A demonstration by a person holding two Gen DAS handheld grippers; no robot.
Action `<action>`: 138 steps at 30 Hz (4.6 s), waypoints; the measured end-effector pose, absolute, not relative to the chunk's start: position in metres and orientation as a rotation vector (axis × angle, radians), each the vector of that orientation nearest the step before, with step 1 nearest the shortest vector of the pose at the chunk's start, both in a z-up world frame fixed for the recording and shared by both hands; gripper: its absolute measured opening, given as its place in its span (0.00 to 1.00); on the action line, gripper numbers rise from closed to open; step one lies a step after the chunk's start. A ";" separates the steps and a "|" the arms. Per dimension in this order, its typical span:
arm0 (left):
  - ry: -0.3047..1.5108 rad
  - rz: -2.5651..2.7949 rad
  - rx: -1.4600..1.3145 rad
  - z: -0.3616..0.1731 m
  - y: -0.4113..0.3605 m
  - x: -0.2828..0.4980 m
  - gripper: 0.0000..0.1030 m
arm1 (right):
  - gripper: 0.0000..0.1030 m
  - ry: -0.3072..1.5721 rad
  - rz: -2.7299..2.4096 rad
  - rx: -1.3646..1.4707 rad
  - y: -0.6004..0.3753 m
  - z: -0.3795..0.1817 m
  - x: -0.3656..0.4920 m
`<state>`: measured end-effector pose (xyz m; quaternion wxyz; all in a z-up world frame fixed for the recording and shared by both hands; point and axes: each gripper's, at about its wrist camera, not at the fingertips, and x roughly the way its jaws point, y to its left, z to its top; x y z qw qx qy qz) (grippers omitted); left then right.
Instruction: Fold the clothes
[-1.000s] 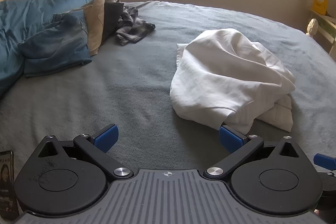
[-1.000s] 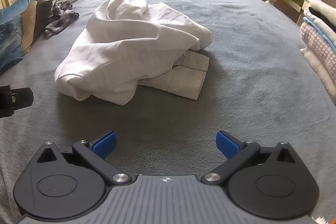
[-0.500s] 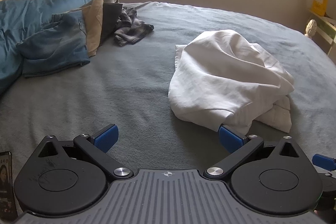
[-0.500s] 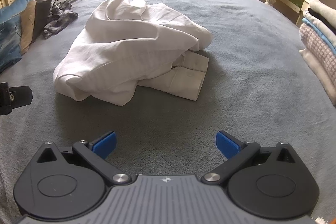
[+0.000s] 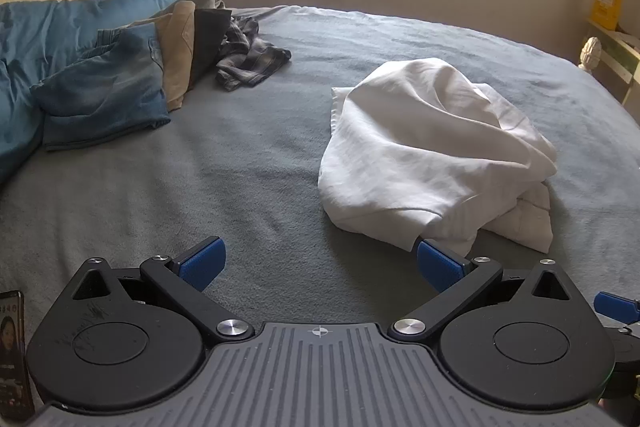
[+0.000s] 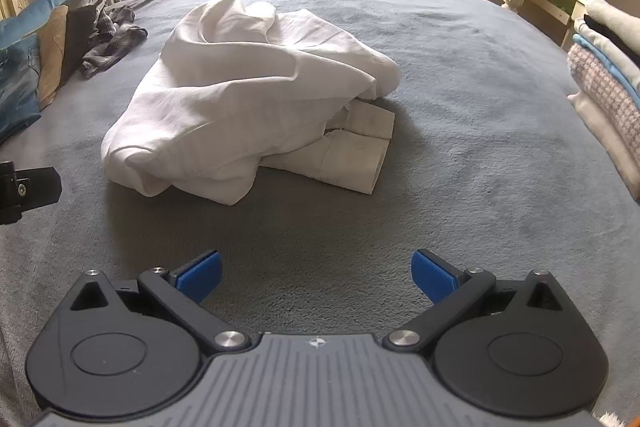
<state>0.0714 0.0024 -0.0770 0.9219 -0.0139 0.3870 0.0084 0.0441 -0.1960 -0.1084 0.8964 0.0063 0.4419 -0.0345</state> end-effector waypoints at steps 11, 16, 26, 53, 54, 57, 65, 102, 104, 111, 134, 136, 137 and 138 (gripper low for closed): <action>0.795 0.020 -0.031 -0.077 0.002 0.071 1.00 | 1.00 0.915 -0.074 0.010 -0.195 -0.109 0.044; 0.797 0.020 -0.031 -0.077 0.002 0.071 1.00 | 1.00 0.914 -0.074 0.010 -0.195 -0.109 0.044; 0.806 0.022 -0.028 -0.078 0.002 0.072 1.00 | 1.00 0.913 -0.075 0.007 -0.194 -0.109 0.044; 0.812 0.030 -0.037 -0.079 0.003 0.071 1.00 | 1.00 0.930 -0.074 0.006 -0.195 -0.110 0.044; 0.813 0.030 -0.039 -0.079 0.003 0.071 1.00 | 1.00 0.930 -0.074 0.006 -0.195 -0.111 0.044; 0.817 0.025 -0.057 -0.079 0.005 0.071 1.00 | 1.00 0.931 -0.074 0.006 -0.194 -0.111 0.044; 0.818 0.044 -0.039 -0.081 0.007 0.075 1.00 | 1.00 0.927 -0.069 0.016 -0.196 -0.111 0.045; 0.577 -0.331 0.226 -0.144 -0.027 0.117 0.31 | 0.67 0.879 0.220 0.654 -0.284 -0.127 0.166; 0.578 -0.316 0.175 -0.144 -0.022 0.123 0.16 | 0.56 0.860 0.289 0.623 -0.276 -0.121 0.172; 0.516 -0.175 0.029 -0.132 0.009 0.154 0.06 | 0.41 0.719 0.460 0.504 -0.240 -0.082 0.199; 0.710 -0.075 -0.315 -0.156 0.085 0.207 0.49 | 0.94 0.948 0.114 0.604 -0.315 -0.144 0.287; 0.714 -0.080 -0.303 -0.159 0.080 0.207 0.51 | 0.94 0.990 0.149 0.584 -0.305 -0.153 0.280; 0.713 -0.081 -0.296 -0.160 0.078 0.207 0.52 | 0.90 0.984 0.183 0.553 -0.297 -0.152 0.273; 0.715 -0.087 -0.300 -0.161 0.075 0.207 0.52 | 0.79 1.001 0.228 0.547 -0.290 -0.152 0.267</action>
